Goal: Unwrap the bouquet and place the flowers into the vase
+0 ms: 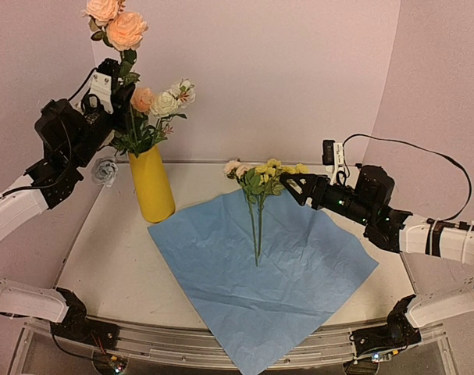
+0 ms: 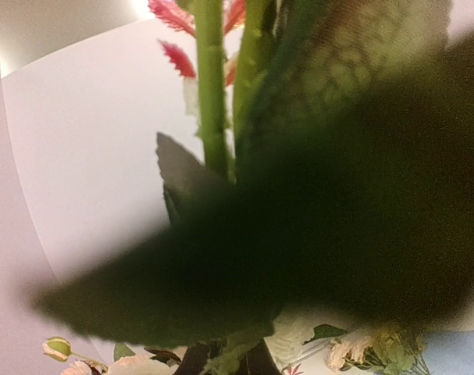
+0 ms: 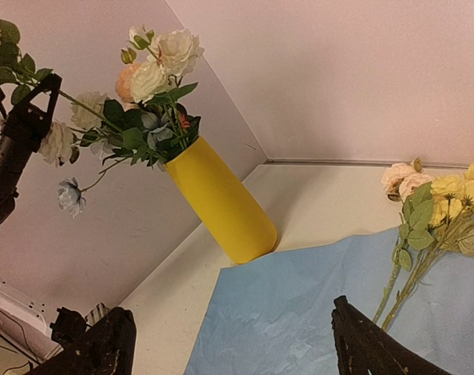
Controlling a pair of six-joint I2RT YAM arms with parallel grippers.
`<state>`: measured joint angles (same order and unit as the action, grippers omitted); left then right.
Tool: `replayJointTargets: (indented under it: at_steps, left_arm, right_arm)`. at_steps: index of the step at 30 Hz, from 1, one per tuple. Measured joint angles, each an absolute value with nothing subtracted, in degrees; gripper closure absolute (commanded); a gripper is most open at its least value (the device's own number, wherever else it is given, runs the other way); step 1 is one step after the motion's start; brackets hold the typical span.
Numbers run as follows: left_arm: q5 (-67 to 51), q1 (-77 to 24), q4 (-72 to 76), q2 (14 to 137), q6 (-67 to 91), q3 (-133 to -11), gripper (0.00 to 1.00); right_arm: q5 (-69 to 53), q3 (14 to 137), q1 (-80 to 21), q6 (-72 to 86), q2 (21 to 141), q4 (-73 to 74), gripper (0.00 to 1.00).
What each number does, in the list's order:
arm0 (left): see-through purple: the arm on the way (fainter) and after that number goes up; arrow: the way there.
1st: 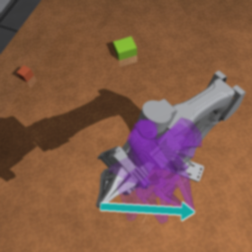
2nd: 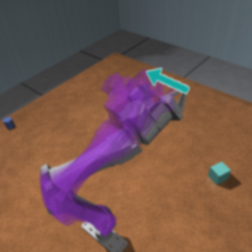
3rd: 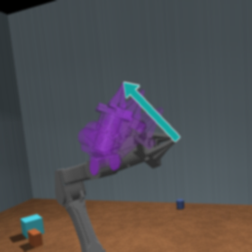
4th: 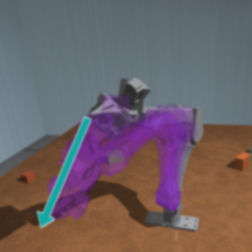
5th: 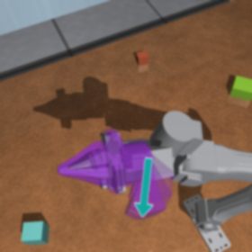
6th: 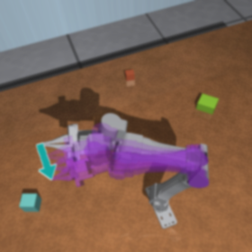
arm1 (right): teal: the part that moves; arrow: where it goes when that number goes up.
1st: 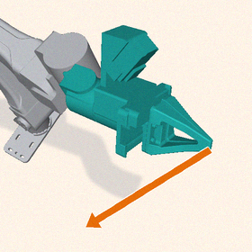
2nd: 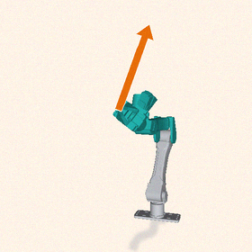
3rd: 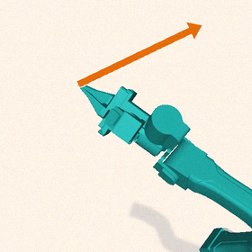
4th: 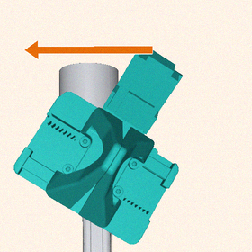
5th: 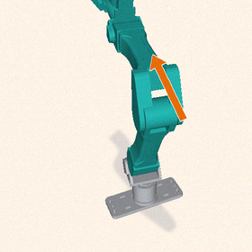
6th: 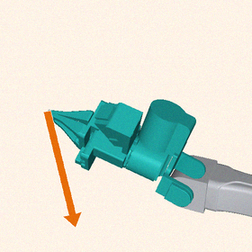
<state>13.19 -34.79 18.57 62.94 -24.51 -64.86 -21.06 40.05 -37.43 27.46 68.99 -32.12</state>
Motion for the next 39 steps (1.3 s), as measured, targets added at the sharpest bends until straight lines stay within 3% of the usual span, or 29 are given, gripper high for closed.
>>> replayJointTargets:
  at_steps: [16,39]
  left_arm:
    - [11.6,-30.9,22.8,62.5,-14.9,-54.6,1.0]
    - [14.9,-28.8,18.9,69.2,-2.6,-53.0,1.0]
  right_arm:
    - [-21.1,40.1,-37.4,27.4,69.0,-32.1,0.12]
    - [-20.9,40.1,-37.4,27.0,68.0,-31.9,0.12]
